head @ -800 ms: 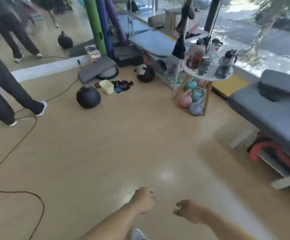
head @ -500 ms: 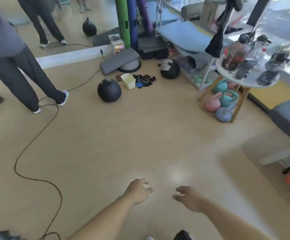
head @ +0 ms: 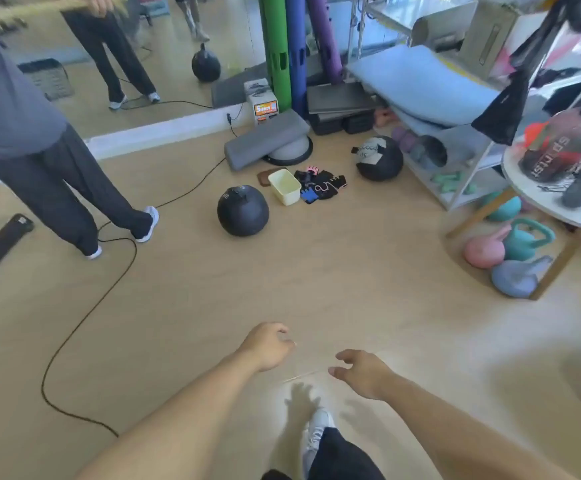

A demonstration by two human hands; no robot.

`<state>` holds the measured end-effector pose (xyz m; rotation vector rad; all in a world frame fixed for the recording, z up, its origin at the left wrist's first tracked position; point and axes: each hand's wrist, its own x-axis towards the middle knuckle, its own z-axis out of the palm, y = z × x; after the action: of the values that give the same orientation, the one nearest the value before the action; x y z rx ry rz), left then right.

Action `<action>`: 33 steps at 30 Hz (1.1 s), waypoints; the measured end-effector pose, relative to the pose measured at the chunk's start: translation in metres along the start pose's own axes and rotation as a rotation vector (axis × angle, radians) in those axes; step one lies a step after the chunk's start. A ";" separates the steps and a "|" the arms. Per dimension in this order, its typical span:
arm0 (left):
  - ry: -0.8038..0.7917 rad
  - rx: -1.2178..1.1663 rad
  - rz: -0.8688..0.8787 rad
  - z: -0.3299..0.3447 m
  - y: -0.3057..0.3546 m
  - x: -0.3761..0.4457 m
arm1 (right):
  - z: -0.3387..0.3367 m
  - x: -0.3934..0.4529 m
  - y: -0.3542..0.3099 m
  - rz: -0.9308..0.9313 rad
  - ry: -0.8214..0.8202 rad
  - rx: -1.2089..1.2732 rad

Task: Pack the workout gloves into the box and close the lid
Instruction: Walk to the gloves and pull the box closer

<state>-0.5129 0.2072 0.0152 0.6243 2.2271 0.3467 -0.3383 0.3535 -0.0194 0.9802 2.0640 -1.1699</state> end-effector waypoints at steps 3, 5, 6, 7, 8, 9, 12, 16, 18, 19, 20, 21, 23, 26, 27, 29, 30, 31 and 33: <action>0.045 -0.006 -0.021 -0.055 0.012 0.051 | -0.055 0.043 -0.045 -0.003 0.009 -0.015; 0.060 -0.020 -0.025 -0.086 0.020 0.082 | -0.087 0.068 -0.074 -0.016 0.015 -0.039; 0.066 -0.027 -0.023 -0.101 0.024 0.097 | -0.102 0.081 -0.088 -0.021 0.020 -0.054; 0.073 -0.036 -0.021 -0.114 0.028 0.114 | -0.116 0.096 -0.102 -0.024 0.024 -0.067; 0.078 -0.044 -0.019 -0.127 0.031 0.132 | -0.129 0.113 -0.115 -0.024 0.028 -0.075; 0.079 -0.048 -0.018 -0.139 0.034 0.152 | -0.142 0.130 -0.128 -0.027 0.033 -0.084; 0.064 -0.060 -0.017 -0.173 0.041 0.215 | -0.175 0.187 -0.162 -0.017 0.060 -0.088; 0.048 -0.052 0.003 -0.225 0.053 0.300 | -0.222 0.259 -0.209 0.003 0.105 -0.110; 0.032 -0.035 0.018 -0.255 0.064 0.341 | -0.250 0.290 -0.232 0.015 0.114 -0.074; 0.024 -0.028 0.018 -0.270 0.070 0.359 | -0.263 0.305 -0.242 0.024 0.123 -0.054; 0.016 -0.021 0.017 -0.284 0.078 0.378 | -0.277 0.319 -0.251 0.036 0.132 -0.035; 0.005 -0.017 0.014 -0.297 0.086 0.396 | -0.291 0.333 -0.260 0.046 0.138 -0.017; -0.018 0.000 0.024 -0.320 0.106 0.429 | -0.317 0.359 -0.274 0.053 0.140 0.011; -0.050 0.021 0.041 -0.349 0.137 0.480 | -0.357 0.397 -0.292 0.069 0.134 0.032; -0.058 0.013 0.040 -0.358 0.146 0.499 | -0.372 0.412 -0.297 0.070 0.133 0.035; -0.059 0.015 0.043 -0.375 0.167 0.541 | -0.405 0.446 -0.306 0.065 0.125 0.025; -0.054 0.027 0.047 -0.383 0.177 0.563 | -0.423 0.464 -0.311 0.055 0.124 0.016; -0.048 0.035 0.046 -0.391 0.188 0.584 | -0.442 0.482 -0.315 0.046 0.123 0.009; -0.035 0.038 0.037 -0.407 0.211 0.626 | -0.482 0.517 -0.322 0.032 0.124 -0.006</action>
<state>-1.1102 0.7023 -0.0128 0.6874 2.1960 0.3102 -0.9516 0.8293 -0.0397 1.1046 2.1377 -1.1114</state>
